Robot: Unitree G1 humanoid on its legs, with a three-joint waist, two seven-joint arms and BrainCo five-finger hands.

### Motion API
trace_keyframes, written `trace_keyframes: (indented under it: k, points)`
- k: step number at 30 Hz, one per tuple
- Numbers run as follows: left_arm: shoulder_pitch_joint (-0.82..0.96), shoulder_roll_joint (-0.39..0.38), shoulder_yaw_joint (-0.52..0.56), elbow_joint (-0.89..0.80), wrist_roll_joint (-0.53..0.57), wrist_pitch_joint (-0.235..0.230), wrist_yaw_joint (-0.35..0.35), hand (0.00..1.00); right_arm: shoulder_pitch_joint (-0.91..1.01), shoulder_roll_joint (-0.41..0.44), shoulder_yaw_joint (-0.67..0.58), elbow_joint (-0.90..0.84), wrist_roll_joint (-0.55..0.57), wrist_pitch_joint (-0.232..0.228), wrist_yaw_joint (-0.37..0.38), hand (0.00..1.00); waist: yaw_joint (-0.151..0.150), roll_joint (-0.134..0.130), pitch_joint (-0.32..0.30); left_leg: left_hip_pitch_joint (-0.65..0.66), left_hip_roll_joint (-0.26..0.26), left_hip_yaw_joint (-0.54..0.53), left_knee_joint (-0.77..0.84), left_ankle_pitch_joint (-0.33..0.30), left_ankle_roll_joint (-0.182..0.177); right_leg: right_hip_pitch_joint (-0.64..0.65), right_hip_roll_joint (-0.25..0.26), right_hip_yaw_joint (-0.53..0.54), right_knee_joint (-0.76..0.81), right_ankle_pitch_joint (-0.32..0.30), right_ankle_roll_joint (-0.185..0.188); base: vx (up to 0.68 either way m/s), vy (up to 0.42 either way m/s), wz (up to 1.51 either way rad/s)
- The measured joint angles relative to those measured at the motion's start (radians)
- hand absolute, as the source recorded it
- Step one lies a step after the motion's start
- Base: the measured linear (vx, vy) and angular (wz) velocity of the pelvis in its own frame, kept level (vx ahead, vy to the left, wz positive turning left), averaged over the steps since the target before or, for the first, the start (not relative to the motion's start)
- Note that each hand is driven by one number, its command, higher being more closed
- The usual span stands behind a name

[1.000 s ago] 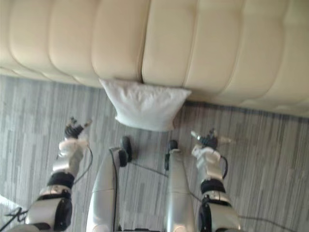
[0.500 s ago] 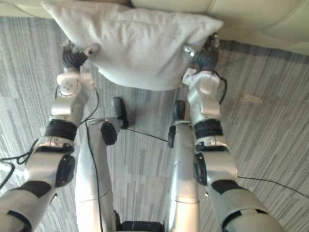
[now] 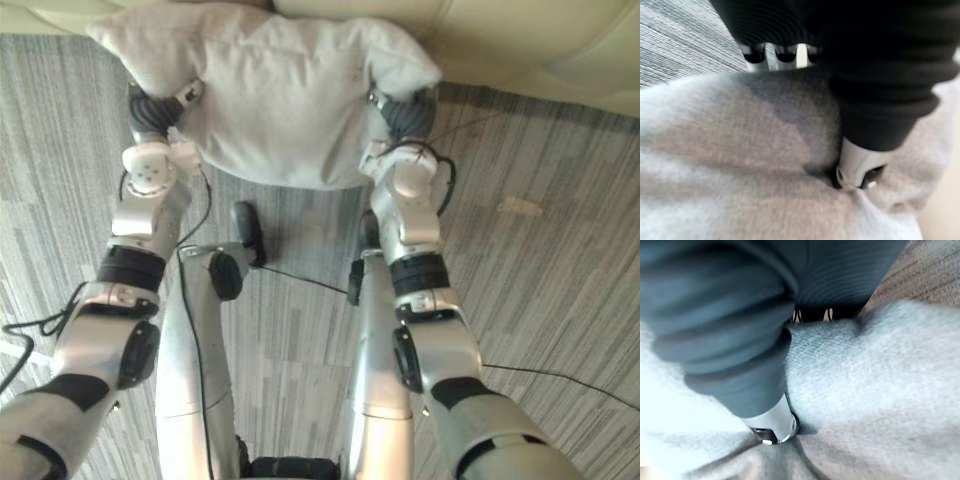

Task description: Pick up cushions and gather them together orderly.

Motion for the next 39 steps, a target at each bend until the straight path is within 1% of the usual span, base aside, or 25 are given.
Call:
trace_keyframes:
  k: [4,5,6,7,8,9,11,13,15,18,19,22,24,25,26,28,29,30,32,33,34,35,36,38,39]
  points:
    - [0.186,-0.057,-0.043,-0.164,0.002,-0.045,-0.001,1.00,0.233,0.030,0.013,-0.178,-0.002,-0.037,0.002,1.00,-0.005,-0.003,-0.007,0.264,-0.008,0.003,-0.165,0.009,-0.027,0.261,-0.010,-0.027,-0.166,0.015,-0.024,0.05,-0.050,-0.02]
    - [0.265,-0.080,-0.059,-0.208,0.002,-0.054,-0.001,1.00,0.321,0.035,0.030,-0.229,-0.002,-0.049,0.006,1.00,-0.006,-0.005,-0.040,0.338,-0.015,0.004,-0.228,0.016,-0.037,0.334,-0.016,-0.038,-0.222,0.017,-0.035,0.09,-0.066,0.05]
    - [0.293,-0.087,-0.066,-0.216,0.002,-0.057,-0.001,1.00,0.351,0.039,0.033,-0.238,-0.003,-0.054,0.010,1.00,-0.006,-0.008,-0.068,0.347,-0.021,0.003,-0.246,0.019,-0.040,0.341,-0.018,-0.038,-0.236,0.018,-0.037,0.16,-0.069,0.10]
    - [0.428,-0.120,-0.100,-0.267,0.010,-0.061,-0.005,1.00,0.484,0.056,0.043,-0.285,-0.007,-0.062,0.018,1.00,-0.007,-0.011,-0.190,0.396,-0.037,0.003,-0.326,0.042,-0.042,0.382,-0.024,-0.046,-0.302,0.023,-0.043,0.27,-0.067,0.09]
    - [0.523,-0.146,-0.110,-0.315,0.013,-0.068,-0.020,1.00,0.573,0.061,0.050,-0.337,-0.008,-0.067,0.037,1.00,-0.007,-0.011,-0.203,0.508,-0.044,0.011,-0.394,0.056,-0.055,0.487,-0.031,-0.055,-0.357,0.034,-0.049,0.30,-0.059,0.08]
    - [0.550,-0.153,-0.110,-0.330,0.013,-0.068,-0.023,1.00,0.597,0.060,0.056,-0.351,-0.009,-0.067,0.043,1.00,-0.007,-0.010,-0.205,0.539,-0.045,0.012,-0.405,0.059,-0.057,0.518,-0.032,-0.058,-0.370,0.037,-0.053,0.29,-0.044,0.02]
    - [0.694,-0.170,-0.119,-0.402,0.012,-0.069,-0.047,1.00,0.729,0.059,0.082,-0.436,-0.030,-0.068,0.079,1.00,-0.003,-0.011,-0.250,0.676,-0.046,0.025,-0.487,0.060,-0.058,0.653,-0.033,-0.063,-0.451,0.039,-0.052,0.27,-0.027,-0.03]
    - [0.769,-0.174,-0.122,-0.436,0.012,-0.069,-0.065,1.00,0.801,0.059,0.094,-0.475,-0.049,-0.068,0.099,1.00,-0.003,-0.011,-0.282,0.741,-0.050,0.029,-0.528,0.060,-0.058,0.719,-0.035,-0.067,-0.494,0.040,-0.051,0.26,-0.012,0.00]
    - [0.881,-0.174,-0.131,-0.497,0.012,-0.070,-0.097,1.00,0.918,0.059,0.109,-0.524,-0.050,-0.072,0.136,1.00,-0.001,-0.011,-0.319,0.862,-0.058,0.032,-0.597,0.060,-0.058,0.849,-0.042,-0.077,-0.573,0.044,-0.044,0.22,0.015,0.05]
    - [0.960,-0.172,-0.131,-0.534,0.011,-0.077,-0.125,1.00,0.993,0.059,0.120,-0.540,-0.051,-0.074,0.167,1.00,0.007,-0.014,-0.364,0.927,-0.058,0.046,-0.627,0.054,-0.056,0.924,-0.043,-0.083,-0.632,0.057,-0.034,0.16,0.057,-0.06]
    - [0.995,-0.172,-0.131,-0.543,0.011,-0.082,-0.143,1.00,1.026,0.059,0.120,-0.540,-0.059,-0.074,0.183,1.00,0.020,-0.013,-0.368,0.978,-0.058,0.056,-0.632,0.035,-0.053,0.979,-0.041,-0.075,-0.661,0.063,-0.026,0.09,0.071,-0.23]
    - [1.043,-0.173,-0.131,-0.546,0.008,-0.082,-0.164,1.00,1.066,0.059,0.120,-0.540,-0.089,-0.074,0.205,1.00,0.031,-0.013,-0.383,1.024,-0.055,0.073,-0.618,-0.009,-0.047,1.015,-0.044,-0.068,-0.650,0.069,-0.013,0.02,0.086,-0.26]
    - [1.071,-0.172,-0.133,-0.546,0.006,-0.078,-0.183,1.00,1.094,0.060,0.120,-0.540,-0.098,-0.072,0.212,1.00,0.028,-0.012,-0.388,1.065,-0.055,0.080,-0.619,-0.031,-0.042,1.000,-0.054,-0.077,-0.561,0.107,0.054,-0.02,0.111,-0.08]
    - [1.077,-0.172,-0.133,-0.546,0.006,-0.077,-0.185,1.00,1.103,0.061,0.120,-0.540,-0.107,-0.072,0.214,1.00,0.025,-0.015,-0.391,1.078,-0.057,0.081,-0.619,-0.035,-0.039,0.990,-0.058,-0.084,-0.521,0.121,0.066,-0.03,0.100,0.01]
    - [1.081,-0.172,-0.133,-0.546,0.006,-0.076,-0.187,1.00,1.109,0.062,0.120,-0.539,-0.113,-0.072,0.215,1.00,0.025,-0.017,-0.392,1.088,-0.057,0.081,-0.621,-0.038,-0.038,0.985,-0.061,-0.092,-0.496,0.131,0.063,0.01,0.057,0.01]
    - [1.092,-0.168,-0.133,-0.546,0.006,-0.066,-0.190,1.00,1.114,0.077,0.121,-0.512,-0.126,-0.072,0.216,1.00,0.026,-0.018,-0.396,1.157,-0.058,0.082,-0.658,-0.037,-0.025,0.965,-0.090,-0.146,-0.404,0.173,0.036,0.04,0.033,0.03]
    - [1.095,-0.166,-0.133,-0.546,0.007,-0.065,-0.190,1.00,1.115,0.081,0.121,-0.501,-0.127,-0.072,0.216,1.00,0.025,-0.013,-0.404,1.163,-0.058,0.082,-0.667,-0.033,-0.019,0.962,-0.093,-0.162,-0.403,0.164,0.025,0.11,-0.042,-0.01]
    - [1.097,-0.166,-0.133,-0.547,0.007,-0.066,-0.190,1.00,1.108,0.086,0.121,-0.474,-0.127,-0.072,0.216,1.00,0.025,-0.026,-0.426,1.178,-0.058,0.082,-0.691,-0.030,-0.013,0.954,-0.096,-0.193,-0.425,0.126,-0.001,0.14,-0.104,-0.03]
    - [1.096,-0.165,-0.133,-0.547,0.009,-0.068,-0.190,1.00,1.096,0.087,0.117,-0.447,-0.127,-0.070,0.222,1.00,0.027,-0.033,-0.430,1.206,-0.052,0.080,-0.719,-0.030,-0.014,0.950,-0.095,-0.237,-0.500,0.105,-0.020,0.14,-0.117,-0.08]
    - [1.096,-0.165,-0.133,-0.546,0.010,-0.067,-0.190,1.00,1.094,0.087,0.113,-0.442,-0.127,-0.067,0.225,1.00,0.027,-0.031,-0.431,1.222,-0.047,0.080,-0.739,-0.031,-0.016,0.939,-0.085,-0.246,-0.581,0.116,-0.031,0.23,-0.206,-0.04]
    - [1.096,-0.164,-0.133,-0.546,0.011,-0.066,-0.191,1.00,1.093,0.086,0.108,-0.441,-0.128,-0.067,0.231,1.00,0.026,-0.039,-0.440,1.236,-0.042,0.079,-0.755,-0.038,-0.030,0.937,-0.082,-0.252,-0.717,0.158,-0.047,0.29,-0.261,-0.01]
    - [1.096,-0.164,-0.133,-0.545,0.012,-0.065,-0.191,1.00,1.094,0.085,0.107,-0.441,-0.128,-0.066,0.232,1.00,0.025,-0.048,-0.445,1.239,-0.045,0.077,-0.758,-0.042,-0.038,0.941,-0.083,-0.252,-0.763,0.170,-0.052,0.35,-0.313,0.04]
    - [1.095,-0.171,-0.139,-0.528,0.012,-0.061,-0.193,1.00,1.091,0.070,0.105,-0.433,-0.128,-0.063,0.233,1.00,0.020,-0.035,-0.452,1.254,-0.043,0.051,-0.761,-0.056,-0.066,0.960,-0.067,-0.263,-0.780,0.255,-0.102,0.26,-0.206,-0.06]
    - [1.096,-0.184,-0.152,-0.517,0.019,-0.042,-0.194,1.00,1.089,0.041,0.097,-0.432,-0.128,-0.055,0.233,1.00,0.026,0.004,-0.466,1.284,-0.037,-0.006,-0.797,-0.047,-0.075,0.952,-0.035,-0.273,-0.737,0.204,-0.118,0.33,-0.186,-0.15]
    - [1.095,-0.195,-0.165,-0.510,0.021,-0.037,-0.196,1.00,1.096,0.034,0.081,-0.434,-0.128,-0.047,0.232,1.00,0.019,0.012,-0.470,1.323,-0.031,-0.037,-0.823,-0.019,-0.101,0.959,-0.031,-0.286,-0.680,0.150,-0.137,0.35,-0.190,-0.06]
